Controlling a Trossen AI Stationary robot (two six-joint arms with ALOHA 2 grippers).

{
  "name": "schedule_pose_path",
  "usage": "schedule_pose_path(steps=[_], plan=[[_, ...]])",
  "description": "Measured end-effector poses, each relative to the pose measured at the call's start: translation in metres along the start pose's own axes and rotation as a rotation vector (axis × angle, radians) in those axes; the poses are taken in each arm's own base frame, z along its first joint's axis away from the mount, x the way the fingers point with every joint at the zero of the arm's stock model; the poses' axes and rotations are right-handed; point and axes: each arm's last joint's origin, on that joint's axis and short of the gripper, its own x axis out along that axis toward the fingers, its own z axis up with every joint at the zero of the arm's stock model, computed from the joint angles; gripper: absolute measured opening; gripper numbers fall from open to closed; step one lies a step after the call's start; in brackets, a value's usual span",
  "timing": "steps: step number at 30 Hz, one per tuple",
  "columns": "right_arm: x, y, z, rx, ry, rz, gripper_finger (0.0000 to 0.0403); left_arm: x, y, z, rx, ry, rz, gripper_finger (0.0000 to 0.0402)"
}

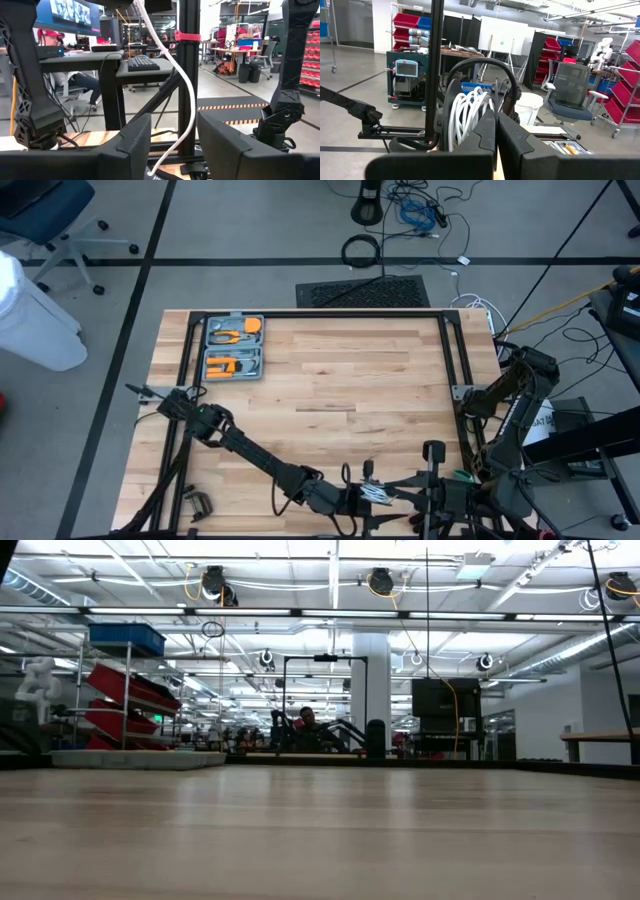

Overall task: Coil cords
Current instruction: Coil the white wire on the spool

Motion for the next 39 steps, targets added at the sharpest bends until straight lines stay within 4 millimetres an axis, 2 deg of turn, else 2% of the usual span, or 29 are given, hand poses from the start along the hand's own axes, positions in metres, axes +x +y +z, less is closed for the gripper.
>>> schedule_pose_path(steps=[15,20,26,34,39], plan=[[0.000,0.000,0.000,0.000,0.000,0.000,0.0000,0.000,0.000,0.001,-0.003,-0.005,0.012,0.0009],[0.000,0.000,0.000,0.000,0.000,0.000,0.0000,-0.004,-0.005,0.001,-0.001,0.011,0.094,0.0006],[-0.002,0.001,0.000,0.000,0.000,0.003,0.0000,-0.014,-0.021,0.004,0.019,0.058,0.156,0.0003],[-0.003,0.001,0.000,-0.001,0.001,0.005,0.0000,-0.040,-0.040,0.024,0.124,0.197,0.361,0.0003],[-0.003,0.001,0.000,-0.007,0.004,0.004,0.0000,-0.056,-0.042,0.034,0.222,0.292,0.497,0.0002]])
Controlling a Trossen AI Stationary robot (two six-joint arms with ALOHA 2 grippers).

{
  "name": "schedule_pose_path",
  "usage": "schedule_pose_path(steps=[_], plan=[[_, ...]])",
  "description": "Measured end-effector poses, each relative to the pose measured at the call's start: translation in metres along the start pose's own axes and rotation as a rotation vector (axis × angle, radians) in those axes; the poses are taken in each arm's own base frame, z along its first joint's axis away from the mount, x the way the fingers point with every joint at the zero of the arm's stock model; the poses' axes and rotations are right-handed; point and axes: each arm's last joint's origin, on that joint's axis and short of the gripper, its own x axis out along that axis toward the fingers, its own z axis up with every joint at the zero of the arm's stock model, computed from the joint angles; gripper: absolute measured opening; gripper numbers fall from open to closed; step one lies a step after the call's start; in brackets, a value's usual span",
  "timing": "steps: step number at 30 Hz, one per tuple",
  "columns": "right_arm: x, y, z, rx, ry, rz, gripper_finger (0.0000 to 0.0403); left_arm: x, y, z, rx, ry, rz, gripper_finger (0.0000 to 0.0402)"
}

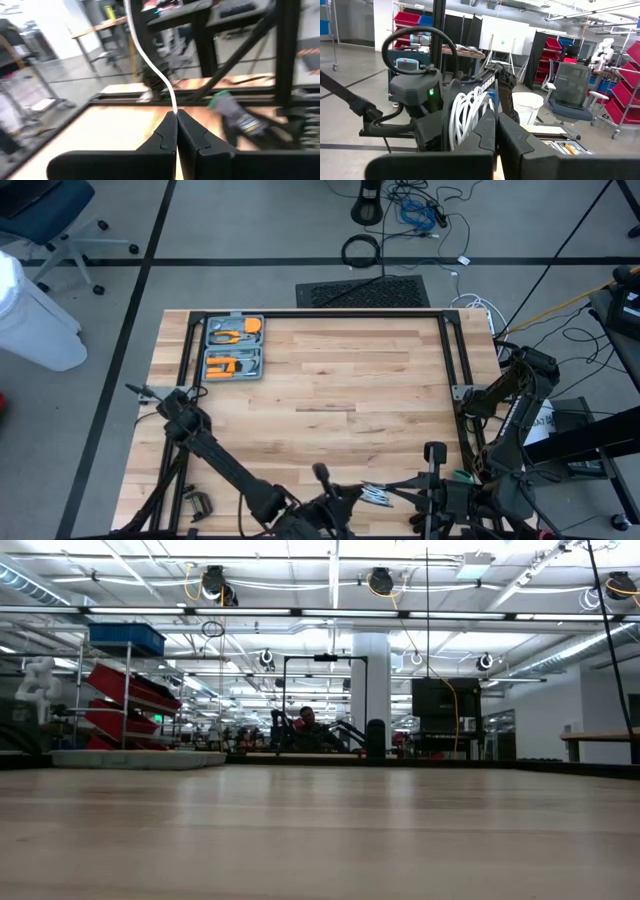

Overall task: Coil cords
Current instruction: Coil the white wire on the spool

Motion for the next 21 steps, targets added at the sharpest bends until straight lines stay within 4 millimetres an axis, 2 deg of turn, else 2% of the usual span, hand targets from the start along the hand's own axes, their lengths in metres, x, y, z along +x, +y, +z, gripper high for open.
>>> schedule_pose_path(steps=[17,21], plan=[[0.001,0.001,-0.011,-0.125,0.050,0.012,0.0000,-0.073,0.012,0.024,0.100,0.084,-0.101,0.0002],[0.005,0.002,-0.015,-0.162,0.057,0.090,0.0000,-0.094,0.013,0.035,0.142,0.060,-0.142,0.0002]])
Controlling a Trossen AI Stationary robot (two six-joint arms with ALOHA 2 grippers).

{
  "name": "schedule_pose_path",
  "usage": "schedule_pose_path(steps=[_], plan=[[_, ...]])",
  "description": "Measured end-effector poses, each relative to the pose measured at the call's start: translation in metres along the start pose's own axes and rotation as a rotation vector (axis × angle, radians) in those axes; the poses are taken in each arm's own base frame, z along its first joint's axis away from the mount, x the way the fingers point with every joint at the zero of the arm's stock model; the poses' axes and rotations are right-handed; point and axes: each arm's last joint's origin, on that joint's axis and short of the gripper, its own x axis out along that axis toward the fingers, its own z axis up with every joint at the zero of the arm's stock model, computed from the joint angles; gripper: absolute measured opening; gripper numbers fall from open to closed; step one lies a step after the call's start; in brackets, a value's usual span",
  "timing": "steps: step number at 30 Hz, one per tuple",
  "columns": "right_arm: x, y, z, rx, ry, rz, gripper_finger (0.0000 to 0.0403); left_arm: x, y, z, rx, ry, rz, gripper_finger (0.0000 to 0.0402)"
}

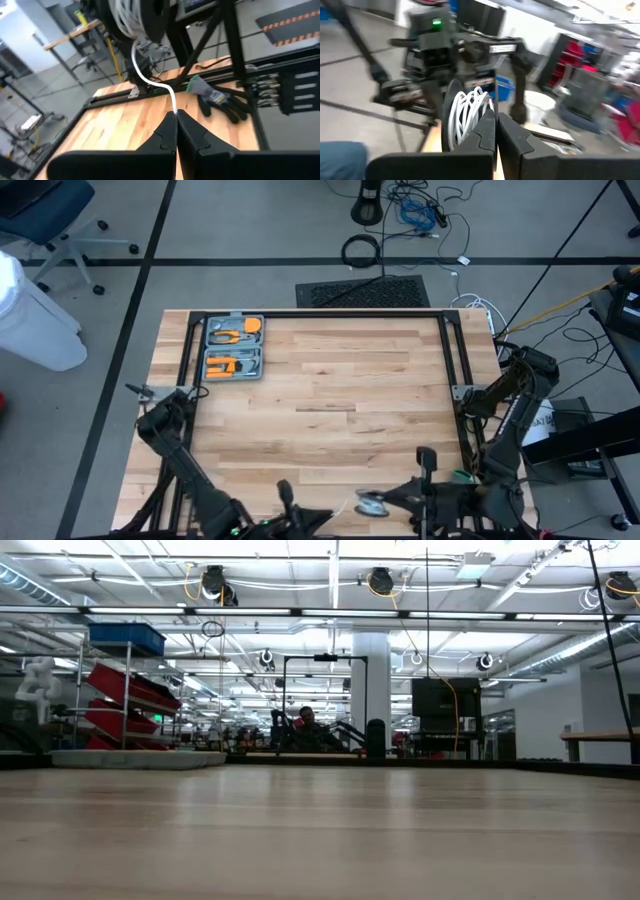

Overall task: Coil cords
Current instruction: Coil the white wire on the spool

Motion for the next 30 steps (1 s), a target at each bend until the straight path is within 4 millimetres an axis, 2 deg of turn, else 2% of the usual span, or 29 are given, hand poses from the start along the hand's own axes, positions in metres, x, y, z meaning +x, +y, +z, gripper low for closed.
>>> schedule_pose_path(steps=[5,13,18,30], plan=[[0.007,0.000,-0.001,0.000,-0.020,0.116,0.0000,-0.019,0.005,0.011,-0.002,-0.027,-0.028,0.0002],[0.020,-0.007,-0.012,0.007,0.048,0.106,0.0000,-0.030,0.017,0.025,-0.056,-0.056,-0.092,0.0001],[0.033,-0.012,-0.018,0.034,0.074,0.063,0.0000,-0.023,0.025,0.031,-0.144,-0.068,-0.099,0.0001],[0.065,-0.012,-0.044,-0.030,0.145,-0.079,0.0000,0.001,0.037,0.027,-0.281,-0.025,-0.058,0.0001]])
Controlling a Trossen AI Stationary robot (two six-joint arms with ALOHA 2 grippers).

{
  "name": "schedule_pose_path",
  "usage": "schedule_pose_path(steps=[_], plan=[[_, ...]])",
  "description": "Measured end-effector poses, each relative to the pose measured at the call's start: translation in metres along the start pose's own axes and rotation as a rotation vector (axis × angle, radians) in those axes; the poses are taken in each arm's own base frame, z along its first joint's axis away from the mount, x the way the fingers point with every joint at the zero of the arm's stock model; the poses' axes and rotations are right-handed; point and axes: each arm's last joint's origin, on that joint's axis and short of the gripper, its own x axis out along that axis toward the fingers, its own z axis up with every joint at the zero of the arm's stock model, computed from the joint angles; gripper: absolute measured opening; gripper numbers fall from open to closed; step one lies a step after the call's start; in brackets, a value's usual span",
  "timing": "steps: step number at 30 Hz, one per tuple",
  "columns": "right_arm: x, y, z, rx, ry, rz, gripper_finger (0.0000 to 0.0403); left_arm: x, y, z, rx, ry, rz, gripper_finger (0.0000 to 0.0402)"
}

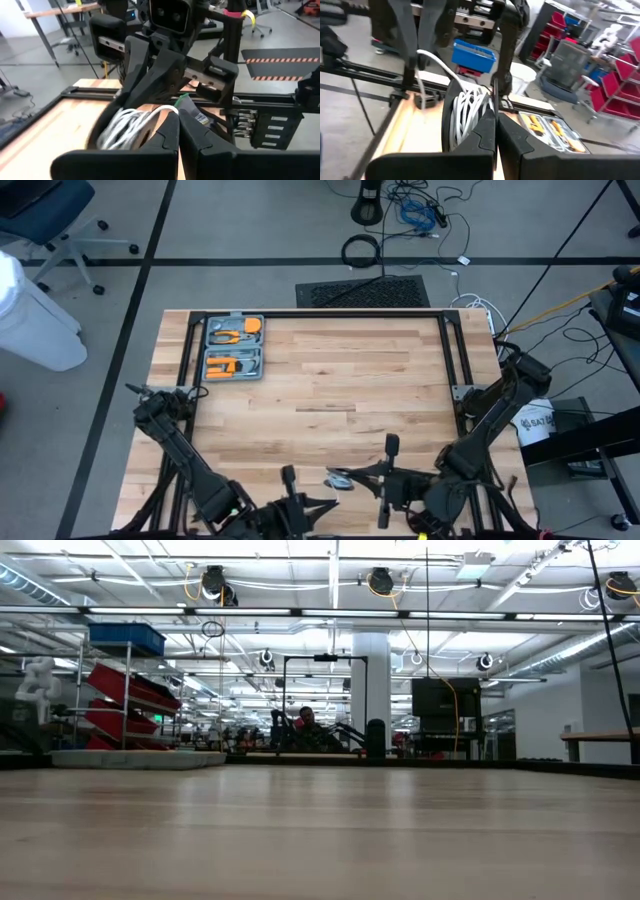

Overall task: Coil cords
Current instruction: Coil the white wire on the spool

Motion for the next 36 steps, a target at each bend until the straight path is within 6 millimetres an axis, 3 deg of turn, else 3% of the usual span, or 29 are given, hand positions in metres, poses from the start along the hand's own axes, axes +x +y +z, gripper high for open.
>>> schedule_pose_path(steps=[9,21,36], plan=[[0.013,0.001,-0.006,0.027,0.010,-0.047,0.0000,0.014,0.010,0.000,-0.078,0.013,0.032,0.0001],[0.016,-0.004,-0.004,0.131,-0.008,-0.134,0.0000,0.030,0.021,0.001,-0.130,0.016,0.072,0.0001],[0.016,-0.005,0.001,0.183,-0.042,-0.131,0.0000,0.053,0.014,-0.021,-0.098,0.042,0.108,0.0001]])
